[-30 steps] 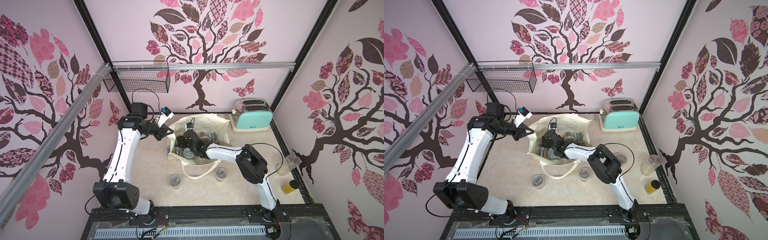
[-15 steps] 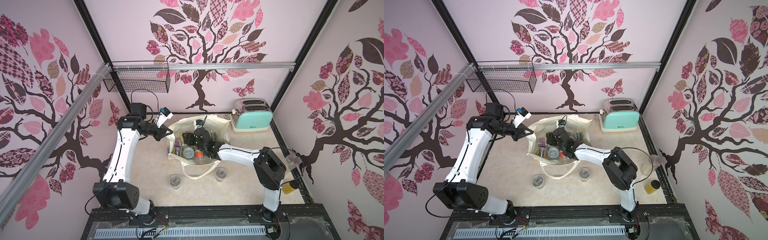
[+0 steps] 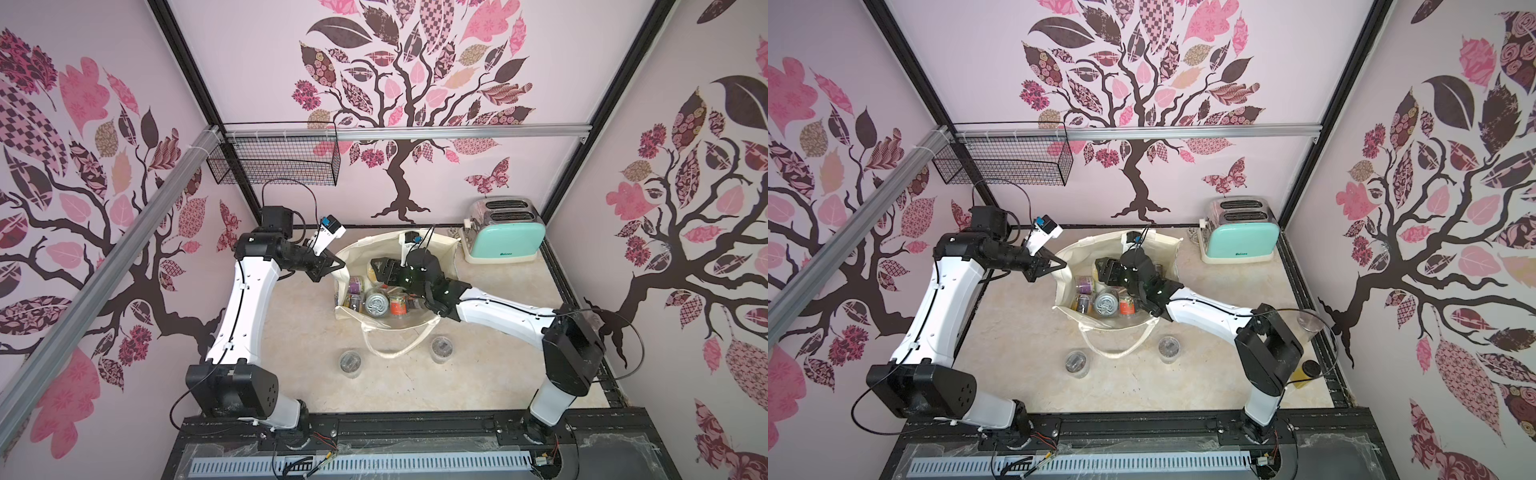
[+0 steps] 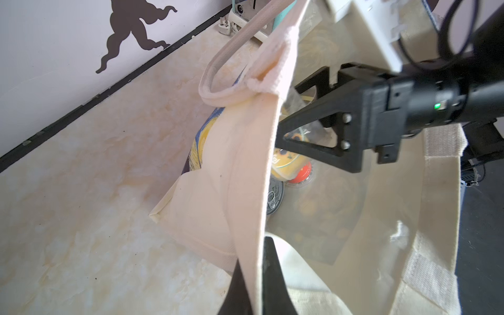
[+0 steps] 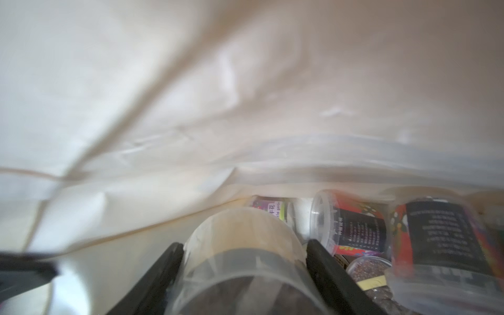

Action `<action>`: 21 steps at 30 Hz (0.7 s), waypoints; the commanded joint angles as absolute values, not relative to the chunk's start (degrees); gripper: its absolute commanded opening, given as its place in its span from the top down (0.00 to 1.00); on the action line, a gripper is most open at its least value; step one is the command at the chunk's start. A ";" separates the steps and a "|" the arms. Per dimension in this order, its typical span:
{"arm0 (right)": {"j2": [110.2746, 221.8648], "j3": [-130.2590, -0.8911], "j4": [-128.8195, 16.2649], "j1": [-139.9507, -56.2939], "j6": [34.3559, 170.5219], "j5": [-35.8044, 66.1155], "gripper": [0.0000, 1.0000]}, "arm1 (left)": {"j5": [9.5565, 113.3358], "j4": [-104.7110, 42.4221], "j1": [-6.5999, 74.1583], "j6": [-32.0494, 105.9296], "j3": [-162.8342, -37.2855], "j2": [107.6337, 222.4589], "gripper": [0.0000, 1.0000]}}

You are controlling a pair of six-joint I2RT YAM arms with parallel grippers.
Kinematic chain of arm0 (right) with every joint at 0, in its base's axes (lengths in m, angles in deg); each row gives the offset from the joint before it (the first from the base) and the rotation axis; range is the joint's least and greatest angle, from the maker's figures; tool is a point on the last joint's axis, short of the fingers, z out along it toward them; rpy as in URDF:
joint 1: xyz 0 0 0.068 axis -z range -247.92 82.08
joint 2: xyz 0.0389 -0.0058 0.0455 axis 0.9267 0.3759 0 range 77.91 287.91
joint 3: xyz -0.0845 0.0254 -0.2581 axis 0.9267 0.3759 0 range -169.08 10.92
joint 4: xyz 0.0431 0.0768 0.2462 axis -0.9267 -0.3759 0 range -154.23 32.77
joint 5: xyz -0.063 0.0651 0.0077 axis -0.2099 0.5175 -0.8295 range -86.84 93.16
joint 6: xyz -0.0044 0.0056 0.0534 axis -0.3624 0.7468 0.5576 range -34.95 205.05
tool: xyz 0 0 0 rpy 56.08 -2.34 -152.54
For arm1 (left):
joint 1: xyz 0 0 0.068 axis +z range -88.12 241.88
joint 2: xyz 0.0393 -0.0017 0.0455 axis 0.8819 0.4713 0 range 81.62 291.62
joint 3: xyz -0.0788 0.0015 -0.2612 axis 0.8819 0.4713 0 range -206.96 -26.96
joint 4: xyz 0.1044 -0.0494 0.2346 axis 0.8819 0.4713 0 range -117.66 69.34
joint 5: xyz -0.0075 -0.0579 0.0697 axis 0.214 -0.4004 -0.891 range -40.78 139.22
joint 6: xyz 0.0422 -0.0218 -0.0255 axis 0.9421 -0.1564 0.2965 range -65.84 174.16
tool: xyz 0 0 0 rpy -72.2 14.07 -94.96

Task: Take out the seed jars from the canvas bag
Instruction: Pick up the seed jar from the canvas bag, then place the canvas bag at the center of the board.

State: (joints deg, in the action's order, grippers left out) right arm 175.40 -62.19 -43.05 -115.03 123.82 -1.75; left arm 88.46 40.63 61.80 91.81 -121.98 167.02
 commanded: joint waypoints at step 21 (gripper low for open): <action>157.13 -62.50 -54.69 -114.77 101.44 30.34 0.36 | 82.93 30.78 62.62 72.25 -141.44 185.18 0.78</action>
State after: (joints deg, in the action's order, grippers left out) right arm 160.36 -62.19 -51.16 -115.03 107.10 23.06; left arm 83.39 33.11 62.26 74.02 -138.85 186.48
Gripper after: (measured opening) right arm 0.703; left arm 0.185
